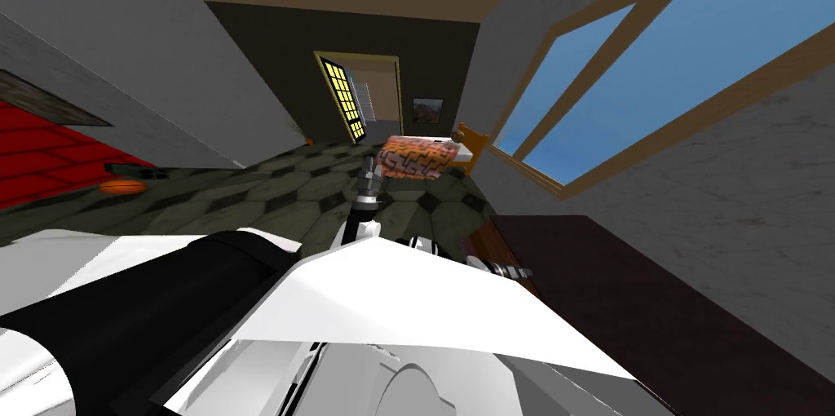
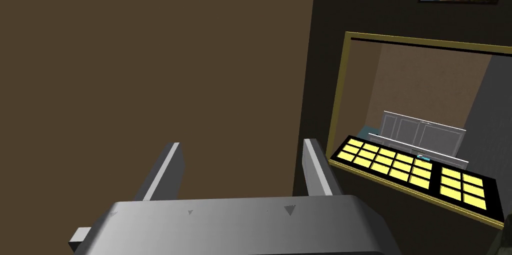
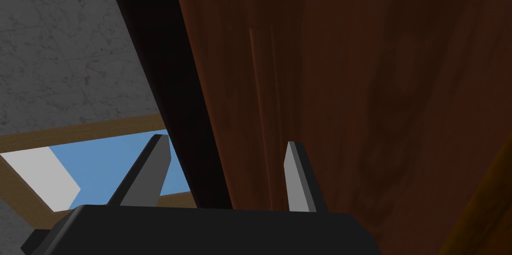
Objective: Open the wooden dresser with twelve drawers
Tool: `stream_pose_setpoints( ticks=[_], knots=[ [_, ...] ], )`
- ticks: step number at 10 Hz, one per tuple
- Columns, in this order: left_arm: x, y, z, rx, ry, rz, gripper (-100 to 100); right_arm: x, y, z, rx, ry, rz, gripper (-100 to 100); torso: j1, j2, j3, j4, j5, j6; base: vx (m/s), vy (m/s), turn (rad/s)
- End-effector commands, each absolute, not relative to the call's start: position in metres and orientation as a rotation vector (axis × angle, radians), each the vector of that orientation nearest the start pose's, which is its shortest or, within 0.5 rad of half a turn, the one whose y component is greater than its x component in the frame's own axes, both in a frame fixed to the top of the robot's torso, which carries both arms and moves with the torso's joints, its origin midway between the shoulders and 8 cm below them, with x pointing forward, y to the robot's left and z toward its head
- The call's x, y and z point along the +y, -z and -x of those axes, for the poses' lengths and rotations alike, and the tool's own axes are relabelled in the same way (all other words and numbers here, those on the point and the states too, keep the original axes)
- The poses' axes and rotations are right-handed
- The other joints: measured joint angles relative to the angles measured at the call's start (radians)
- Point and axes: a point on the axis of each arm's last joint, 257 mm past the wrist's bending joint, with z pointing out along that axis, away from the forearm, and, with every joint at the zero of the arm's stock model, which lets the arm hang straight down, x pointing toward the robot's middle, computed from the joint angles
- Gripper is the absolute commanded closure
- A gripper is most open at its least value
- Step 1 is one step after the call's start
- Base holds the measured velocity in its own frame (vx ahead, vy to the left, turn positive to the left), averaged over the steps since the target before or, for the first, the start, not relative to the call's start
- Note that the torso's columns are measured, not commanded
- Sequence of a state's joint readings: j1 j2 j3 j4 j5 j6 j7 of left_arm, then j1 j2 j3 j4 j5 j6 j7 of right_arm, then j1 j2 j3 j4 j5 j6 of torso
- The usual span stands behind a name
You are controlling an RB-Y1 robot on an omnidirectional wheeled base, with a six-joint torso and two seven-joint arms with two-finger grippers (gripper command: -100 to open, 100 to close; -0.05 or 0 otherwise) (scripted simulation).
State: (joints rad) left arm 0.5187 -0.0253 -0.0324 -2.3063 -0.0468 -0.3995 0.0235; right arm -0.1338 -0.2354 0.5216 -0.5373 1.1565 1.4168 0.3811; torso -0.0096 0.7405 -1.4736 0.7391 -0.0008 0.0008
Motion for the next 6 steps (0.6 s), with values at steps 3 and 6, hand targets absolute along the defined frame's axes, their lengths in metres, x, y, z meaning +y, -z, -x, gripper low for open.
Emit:
stream_pose_setpoints(
  ticks=[3,6],
  knots=[
    [0.271,-0.010,-0.356,0.673,1.296,0.735,0,-0.497,0.436,-0.282,2.027,1.787,0.224,100,0.000,-0.005,-0.003,-0.004,-0.001,0.006,0.112,0.057,-0.355],
    [0.271,-0.010,-0.356,0.673,1.296,0.735,0,-0.484,0.434,-0.296,1.982,1.744,0.303,100,0.003,-0.003,-0.002,-0.002,-0.002,0.002,0.068,0.032,-0.229]
  ],
)
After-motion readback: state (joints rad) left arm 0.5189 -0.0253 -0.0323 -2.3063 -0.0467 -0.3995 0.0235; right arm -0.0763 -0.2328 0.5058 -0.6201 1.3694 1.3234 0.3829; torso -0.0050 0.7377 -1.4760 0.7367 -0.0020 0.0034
